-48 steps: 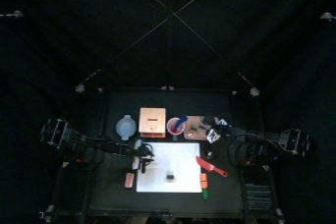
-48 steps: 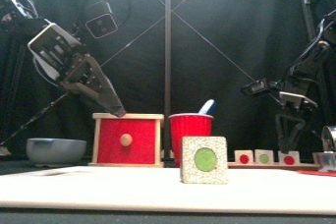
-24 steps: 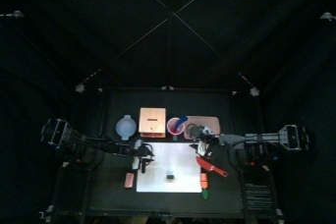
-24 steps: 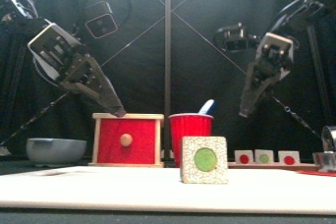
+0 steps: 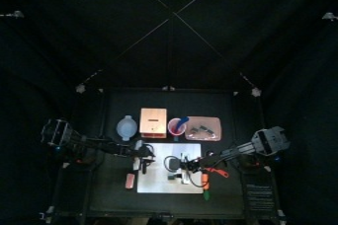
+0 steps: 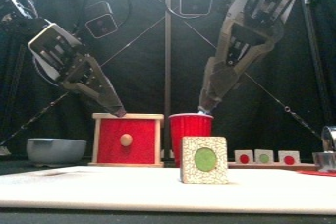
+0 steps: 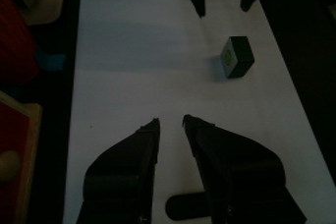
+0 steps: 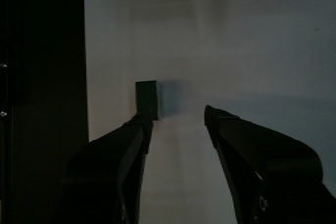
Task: Place sushi on board then cut the sushi with the knife then place the pieces on the plate
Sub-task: Place the 4 sushi pieces on the plate
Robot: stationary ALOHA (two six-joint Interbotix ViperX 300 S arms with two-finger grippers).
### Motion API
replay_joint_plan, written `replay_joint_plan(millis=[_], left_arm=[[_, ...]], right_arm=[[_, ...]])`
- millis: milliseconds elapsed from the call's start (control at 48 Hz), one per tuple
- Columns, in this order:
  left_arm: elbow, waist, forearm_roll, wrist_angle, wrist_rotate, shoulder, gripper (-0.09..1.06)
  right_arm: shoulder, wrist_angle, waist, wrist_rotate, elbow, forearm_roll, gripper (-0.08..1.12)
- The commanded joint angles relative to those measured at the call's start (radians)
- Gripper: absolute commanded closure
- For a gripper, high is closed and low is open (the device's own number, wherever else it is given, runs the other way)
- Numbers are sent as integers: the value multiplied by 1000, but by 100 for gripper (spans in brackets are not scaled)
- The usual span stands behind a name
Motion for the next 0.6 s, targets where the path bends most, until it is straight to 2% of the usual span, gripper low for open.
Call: replay_joint_plan(millis=[21,438,604], left_arm=[[-20,2,-3,-5,-2,-5,28],[-17,0,-2,-6,0,-5,28],[-15,0,-2,-6,0,-5,28]], right_arm=[[20,31,15,0,-63,2,22],[141,43,28,-3,-137,40,22],[181,38,28,-5,-153,37,26]])
